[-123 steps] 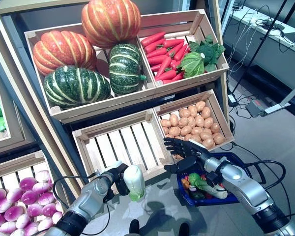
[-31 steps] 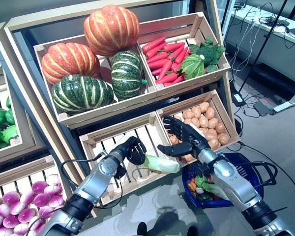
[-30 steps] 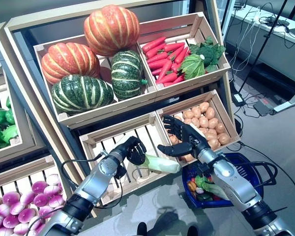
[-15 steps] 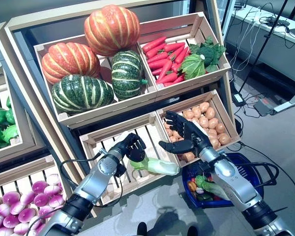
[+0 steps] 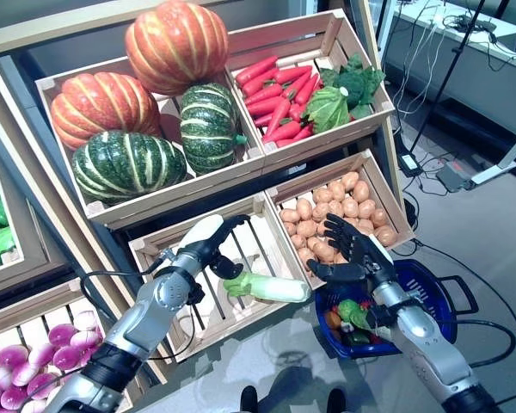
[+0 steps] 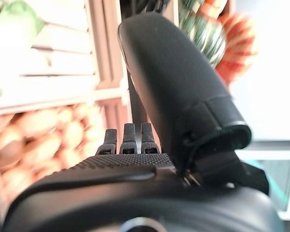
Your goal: Put vegetables into the basket
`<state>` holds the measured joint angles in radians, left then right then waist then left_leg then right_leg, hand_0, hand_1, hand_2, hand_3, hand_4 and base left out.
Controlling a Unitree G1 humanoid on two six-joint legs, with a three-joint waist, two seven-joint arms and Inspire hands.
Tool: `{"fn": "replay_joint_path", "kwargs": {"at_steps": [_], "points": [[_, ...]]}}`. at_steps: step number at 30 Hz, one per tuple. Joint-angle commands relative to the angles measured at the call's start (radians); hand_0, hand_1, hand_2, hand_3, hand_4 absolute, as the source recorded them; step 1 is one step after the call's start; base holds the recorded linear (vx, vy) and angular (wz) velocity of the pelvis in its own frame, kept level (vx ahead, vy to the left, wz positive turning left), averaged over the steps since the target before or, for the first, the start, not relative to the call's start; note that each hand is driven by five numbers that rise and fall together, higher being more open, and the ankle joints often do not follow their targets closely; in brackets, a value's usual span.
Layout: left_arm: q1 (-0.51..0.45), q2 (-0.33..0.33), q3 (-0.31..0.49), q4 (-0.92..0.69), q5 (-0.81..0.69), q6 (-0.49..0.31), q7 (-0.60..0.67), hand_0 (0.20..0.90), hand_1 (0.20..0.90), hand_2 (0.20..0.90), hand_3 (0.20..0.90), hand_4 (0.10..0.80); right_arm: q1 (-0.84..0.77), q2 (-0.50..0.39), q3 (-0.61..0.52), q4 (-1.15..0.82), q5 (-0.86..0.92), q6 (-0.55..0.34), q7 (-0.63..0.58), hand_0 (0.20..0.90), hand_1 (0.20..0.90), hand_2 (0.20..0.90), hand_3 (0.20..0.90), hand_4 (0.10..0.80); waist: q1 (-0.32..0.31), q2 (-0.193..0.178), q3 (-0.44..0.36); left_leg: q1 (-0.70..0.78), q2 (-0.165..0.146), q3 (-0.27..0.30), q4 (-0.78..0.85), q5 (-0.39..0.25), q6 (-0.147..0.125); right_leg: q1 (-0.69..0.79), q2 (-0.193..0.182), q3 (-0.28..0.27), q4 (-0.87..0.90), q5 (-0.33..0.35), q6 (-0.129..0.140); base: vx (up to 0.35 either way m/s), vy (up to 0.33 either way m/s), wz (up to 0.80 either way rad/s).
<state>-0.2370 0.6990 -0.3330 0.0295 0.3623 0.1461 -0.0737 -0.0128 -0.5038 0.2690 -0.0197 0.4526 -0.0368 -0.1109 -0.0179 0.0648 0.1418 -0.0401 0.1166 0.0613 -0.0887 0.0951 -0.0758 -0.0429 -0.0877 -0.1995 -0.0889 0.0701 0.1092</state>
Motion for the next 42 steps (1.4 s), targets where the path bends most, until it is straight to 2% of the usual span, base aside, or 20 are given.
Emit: {"fn": "replay_joint_path", "kwargs": {"at_steps": [1,6,10,13,18,25,31,42], "points": [[-0.112,0.11,0.081,-0.024,0.08,-0.084,0.094,0.9,0.9,0.9,0.9,0.8,-0.074,-0.032,-0.108,-0.043,0.061,-0.166,-0.072,0.9,0.9,0.9,0.9,0.8,-0.039,-0.038,0.085,0.003,-0.011,0.002,0.006,-0.047,-0.008,-0.011,-0.021,0.048,0.069,-0.054,0.013,-0.168,0.018,-0.03],[-0.128,0.189,0.073,-0.004,0.106,-0.074,0.093,0.9,0.9,0.9,0.9,0.8,-0.054,-0.074,-0.142,0.004,0.097,-0.198,-0.073,0.9,0.9,0.9,0.9,0.8,-0.057,-0.041,0.154,-0.036,-0.003,0.01,0.008,-0.026,-0.016,-0.042,-0.01,0.055,0.077,-0.056,0.009,-0.11,-0.014,-0.11],[-0.169,0.226,0.04,0.054,0.132,-0.1,0.143,0.9,0.9,0.9,0.9,0.8,-0.072,-0.094,-0.143,0.019,0.105,-0.229,-0.065,0.9,0.9,0.9,0.9,0.8,-0.065,-0.05,0.21,-0.076,0.005,0.018,0.02,-0.009,-0.026,-0.075,-0.001,0.06,0.089,-0.057,0.005,-0.098,-0.013,-0.05],[-0.195,0.24,0.022,0.088,0.132,-0.123,0.171,0.9,0.9,0.9,0.9,0.8,-0.085,-0.102,-0.138,0.023,0.11,-0.244,-0.063,0.9,0.9,0.9,0.9,0.8,-0.066,-0.055,0.24,-0.108,0.011,0.024,0.045,-0.007,-0.033,-0.096,0.004,0.059,0.107,-0.063,0.001,-0.074,0.001,-0.06],[-0.256,0.25,-0.032,0.2,0.153,-0.174,0.307,0.9,0.9,0.9,0.9,0.8,-0.116,-0.104,-0.121,0.024,0.12,-0.273,-0.052,0.9,0.9,0.9,0.9,0.8,-0.071,-0.074,0.294,-0.172,0.02,0.034,0.099,-0.006,-0.041,-0.145,0.01,0.055,0.148,-0.072,-0.006,-0.065,0.003,-0.01],[-0.359,0.246,-0.074,0.331,0.192,-0.191,0.512,0.9,0.9,0.9,0.9,0.8,-0.153,-0.097,-0.11,0.007,0.117,-0.303,-0.056,0.9,0.9,0.9,0.9,0.8,-0.079,-0.096,0.355,-0.292,0.021,0.027,0.236,-0.025,-0.042,-0.254,0.028,0.068,0.274,-0.106,-0.025,-0.07,0.009,-0.03],[-0.428,0.208,-0.083,0.431,0.263,-0.18,0.705,0.9,0.9,0.9,0.9,0.8,-0.188,-0.092,-0.111,-0.014,0.104,-0.29,-0.045,0.9,0.9,0.9,0.9,0.8,-0.095,-0.111,0.378,-0.399,0.027,0.026,0.35,-0.053,-0.047,-0.341,0.02,0.084,0.347,-0.125,-0.034,-0.043,0.061,-0.04],[-0.567,0.179,-0.15,0.601,0.29,-0.147,0.696,0.9,0.9,0.9,0.9,0.8,-0.274,-0.087,-0.082,-0.04,0.06,-0.226,-0.07,0.9,0.9,0.9,0.9,0.8,-0.114,-0.134,0.378,-0.553,0.031,0.042,0.464,-0.089,-0.04,-0.505,0.008,0.104,0.47,-0.156,-0.036,-0.038,0.045,-0.06]]}}
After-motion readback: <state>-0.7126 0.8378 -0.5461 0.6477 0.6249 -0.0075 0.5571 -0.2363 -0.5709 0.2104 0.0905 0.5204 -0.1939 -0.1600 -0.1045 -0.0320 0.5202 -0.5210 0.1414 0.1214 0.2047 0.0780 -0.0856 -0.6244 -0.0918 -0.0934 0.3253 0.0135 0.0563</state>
